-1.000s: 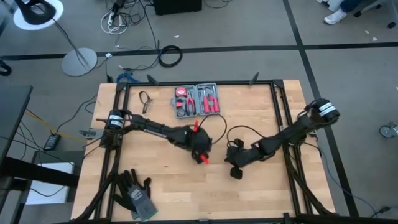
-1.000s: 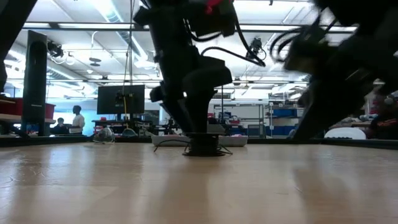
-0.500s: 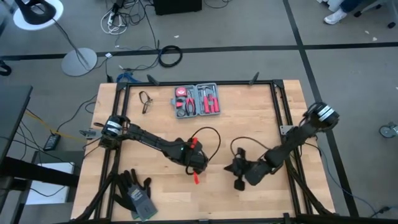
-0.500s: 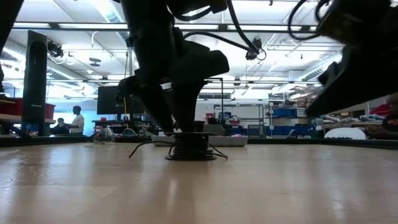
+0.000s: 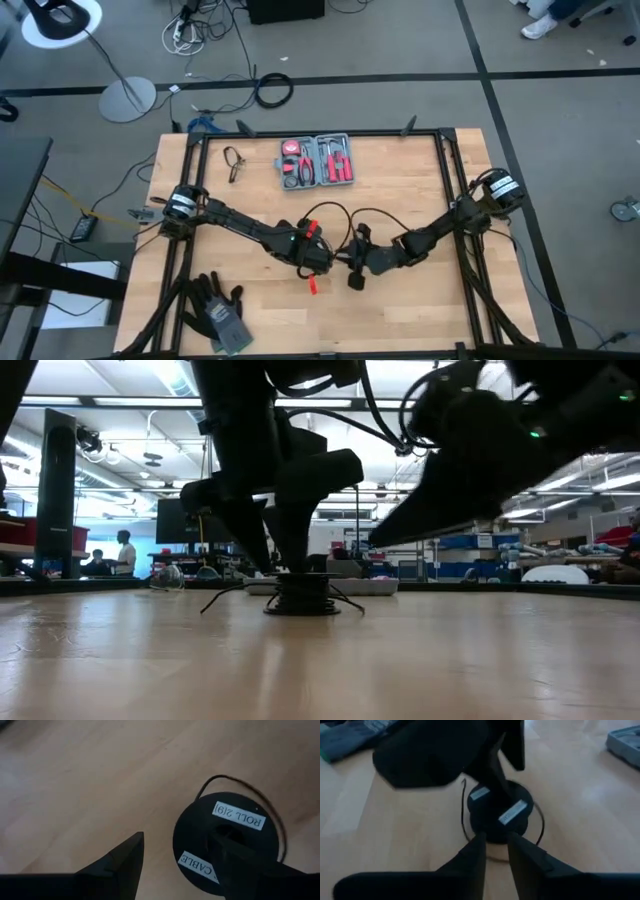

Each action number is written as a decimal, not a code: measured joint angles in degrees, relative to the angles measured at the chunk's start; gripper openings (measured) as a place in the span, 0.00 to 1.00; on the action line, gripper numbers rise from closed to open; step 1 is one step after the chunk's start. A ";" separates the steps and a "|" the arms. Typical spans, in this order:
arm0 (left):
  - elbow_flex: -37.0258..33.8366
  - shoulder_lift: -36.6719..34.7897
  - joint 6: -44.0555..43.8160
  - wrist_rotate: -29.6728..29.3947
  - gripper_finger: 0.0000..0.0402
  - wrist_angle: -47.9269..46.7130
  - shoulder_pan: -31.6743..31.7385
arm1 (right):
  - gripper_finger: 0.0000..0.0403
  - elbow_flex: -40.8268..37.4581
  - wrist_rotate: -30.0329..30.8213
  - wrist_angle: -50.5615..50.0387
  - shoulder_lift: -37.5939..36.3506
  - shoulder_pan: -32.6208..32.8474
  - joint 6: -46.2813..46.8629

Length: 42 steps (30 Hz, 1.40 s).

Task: Coil cords
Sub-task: Uncoil the black wire from the black spool

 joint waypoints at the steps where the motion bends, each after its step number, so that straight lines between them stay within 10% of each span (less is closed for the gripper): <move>1: 0.00 0.00 -0.19 -0.01 0.55 -0.48 0.00 | 0.22 0.34 -0.85 -0.03 -0.07 -0.65 -0.38; 20: -5.76 -1.90 -9.38 -2.36 0.55 -7.64 -5.17 | 0.36 0.70 -9.56 -0.95 -0.10 -5.60 -4.84; 33: -33.79 -21.07 -13.68 2.38 0.55 20.42 -4.92 | 0.36 1.89 -13.14 2.61 0.54 -7.68 -7.85; 42: -36.85 -23.34 -11.52 4.56 0.55 23.59 -2.65 | 0.36 12.20 -19.87 1.75 8.04 -13.45 -18.67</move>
